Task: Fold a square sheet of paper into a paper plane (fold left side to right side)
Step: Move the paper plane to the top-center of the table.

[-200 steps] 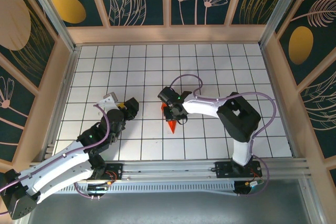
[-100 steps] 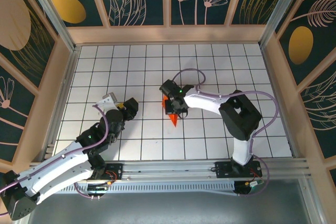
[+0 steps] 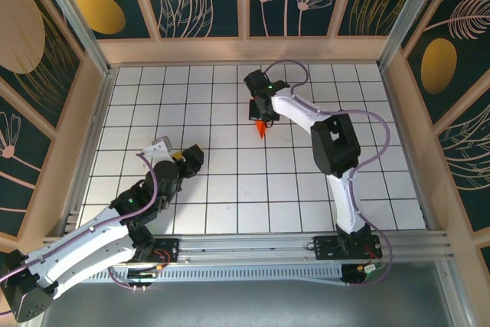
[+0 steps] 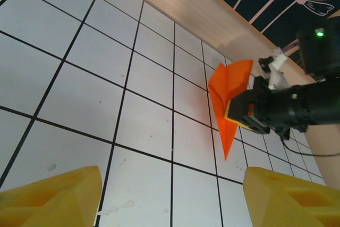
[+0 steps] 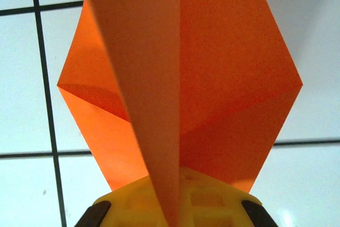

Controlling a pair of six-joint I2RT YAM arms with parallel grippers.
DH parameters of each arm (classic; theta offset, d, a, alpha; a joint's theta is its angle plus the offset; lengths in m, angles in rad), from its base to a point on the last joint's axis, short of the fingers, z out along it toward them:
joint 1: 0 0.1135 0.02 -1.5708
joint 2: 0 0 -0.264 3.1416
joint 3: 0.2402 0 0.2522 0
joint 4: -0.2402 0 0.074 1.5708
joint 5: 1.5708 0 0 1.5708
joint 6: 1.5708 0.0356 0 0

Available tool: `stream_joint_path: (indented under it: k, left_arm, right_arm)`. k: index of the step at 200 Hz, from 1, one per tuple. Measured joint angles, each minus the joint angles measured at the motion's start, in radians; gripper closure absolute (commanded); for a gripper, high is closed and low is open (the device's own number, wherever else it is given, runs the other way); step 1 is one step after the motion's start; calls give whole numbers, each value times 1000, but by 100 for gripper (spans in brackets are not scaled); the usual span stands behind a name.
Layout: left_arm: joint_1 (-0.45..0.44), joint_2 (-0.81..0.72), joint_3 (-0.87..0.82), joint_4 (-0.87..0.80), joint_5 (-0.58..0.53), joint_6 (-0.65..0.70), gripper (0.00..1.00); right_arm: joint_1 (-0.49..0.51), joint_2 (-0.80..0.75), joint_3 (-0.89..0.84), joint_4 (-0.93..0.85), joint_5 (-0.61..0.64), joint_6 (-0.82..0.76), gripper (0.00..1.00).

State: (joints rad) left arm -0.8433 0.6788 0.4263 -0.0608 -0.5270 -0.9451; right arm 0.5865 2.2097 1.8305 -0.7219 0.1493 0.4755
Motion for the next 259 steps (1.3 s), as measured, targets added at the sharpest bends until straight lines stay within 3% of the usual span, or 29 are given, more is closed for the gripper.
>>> stream_joint_path:
  k: [140, 211, 259]
  left_arm:
    - [0, 42, 0, 2, 34, 2, 28]
    - [0, 44, 0, 5, 45, 2, 28]
    - [0, 47, 0, 5, 48, 2, 28]
  right_arm:
    - [-33, 112, 46, 2, -53, -52, 99]
    - [-33, 112, 32, 38, -54, -54, 75]
    - [-30, 110, 25, 60, -52, -52, 68]
